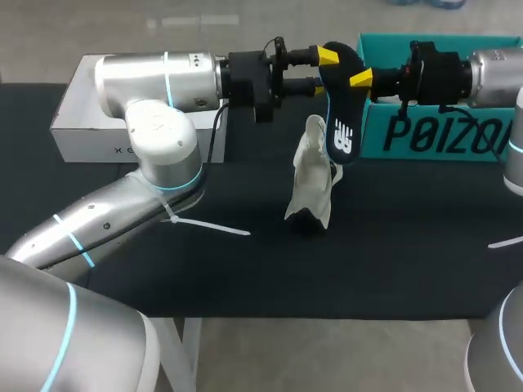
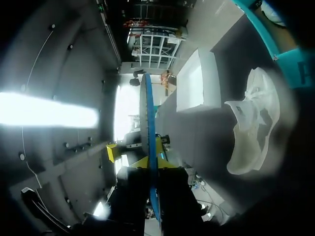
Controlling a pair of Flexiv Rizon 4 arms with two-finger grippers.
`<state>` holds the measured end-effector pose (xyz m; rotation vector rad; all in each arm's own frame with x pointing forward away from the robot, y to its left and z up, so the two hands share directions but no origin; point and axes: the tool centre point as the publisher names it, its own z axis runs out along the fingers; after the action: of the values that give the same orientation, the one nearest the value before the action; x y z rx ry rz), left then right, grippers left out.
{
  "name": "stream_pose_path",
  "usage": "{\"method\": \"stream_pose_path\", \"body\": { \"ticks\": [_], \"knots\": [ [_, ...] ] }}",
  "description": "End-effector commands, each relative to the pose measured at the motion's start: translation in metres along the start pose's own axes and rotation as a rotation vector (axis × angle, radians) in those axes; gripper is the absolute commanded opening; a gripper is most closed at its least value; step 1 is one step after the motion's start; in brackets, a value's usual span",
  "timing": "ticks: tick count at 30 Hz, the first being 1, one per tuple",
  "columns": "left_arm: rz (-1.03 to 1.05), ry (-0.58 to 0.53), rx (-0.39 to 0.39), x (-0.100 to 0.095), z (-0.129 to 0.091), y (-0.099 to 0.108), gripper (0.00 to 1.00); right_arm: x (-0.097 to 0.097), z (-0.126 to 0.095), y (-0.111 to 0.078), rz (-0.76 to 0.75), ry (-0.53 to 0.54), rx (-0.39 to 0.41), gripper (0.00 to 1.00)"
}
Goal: Take the shoe out of the shoebox, open the shoe tongue, remove and reinsert the insole, then place the shoe into the shoebox
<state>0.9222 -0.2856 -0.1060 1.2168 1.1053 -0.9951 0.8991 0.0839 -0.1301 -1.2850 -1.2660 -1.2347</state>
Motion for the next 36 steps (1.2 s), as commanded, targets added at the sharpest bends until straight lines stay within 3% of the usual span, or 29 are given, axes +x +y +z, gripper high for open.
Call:
{"method": "stream_pose_path", "body": {
  "ticks": [1, 10, 11, 12, 13, 14, 22, 23, 24, 25, 26, 27, 28, 36],
  "knots": [
    [0.016, -0.132, 0.034, 0.005, -0.003, 0.003, 0.0, -0.003, 0.001, -0.002, 0.006, -0.003, -0.007, 0.0],
    [0.045, -0.025, 0.053, 0.015, -0.004, 0.002, 0.0, -0.001, 0.003, -0.003, 0.0, -0.009, -0.012, 0.0],
    [0.044, -0.011, 0.058, 0.015, -0.003, 0.002, 0.09, 0.0, 0.002, -0.003, 0.0, -0.009, -0.014, 0.0],
    [0.041, 0.002, 0.066, 0.015, -0.003, 0.001, 0.33, 0.0, 0.002, -0.003, -0.001, -0.01, -0.015, 0.0],
    [0.049, 0.009, 0.07, 0.015, -0.003, 0.001, 0.91, 0.0, 0.002, -0.003, -0.001, -0.011, -0.016, 0.0],
    [0.053, 0.02, 0.072, 0.015, -0.003, 0.0, 1.0, 0.001, 0.001, -0.003, -0.002, -0.011, -0.016, 0.0],
    [0.069, 0.078, 0.058, 0.019, -0.001, -0.002, 1.0, 0.002, 0.003, -0.003, -0.006, -0.015, -0.008, 0.0],
    [0.07, 0.078, 0.05, 0.019, 0.0, -0.003, 0.96, 0.002, 0.003, -0.003, -0.005, -0.015, -0.007, 0.0],
    [0.069, 0.079, 0.042, 0.02, 0.001, -0.003, 0.85, 0.002, 0.003, -0.004, -0.004, -0.014, -0.005, 0.0],
    [0.069, 0.081, 0.033, 0.021, 0.002, -0.003, 0.47, 0.002, 0.004, -0.004, -0.003, -0.013, -0.004, 0.0],
    [0.071, 0.08, 0.029, 0.021, 0.003, -0.003, 0.38, 0.001, 0.005, -0.005, -0.001, -0.012, -0.001, 0.0],
    [0.072, 0.08, 0.028, 0.021, 0.004, -0.003, 0.35, 0.001, 0.005, -0.005, 0.0, -0.011, 0.001, 0.0],
    [0.07, 0.078, 0.021, 0.022, 0.006, -0.004, 0.0, 0.0, 0.006, -0.006, 0.003, -0.01, 0.001, 0.0],
    [0.076, 0.094, 0.017, 0.026, 0.006, -0.009, 0.0, -0.003, 0.005, -0.008, 0.012, -0.01, -0.009, 0.0]
  ]
}}
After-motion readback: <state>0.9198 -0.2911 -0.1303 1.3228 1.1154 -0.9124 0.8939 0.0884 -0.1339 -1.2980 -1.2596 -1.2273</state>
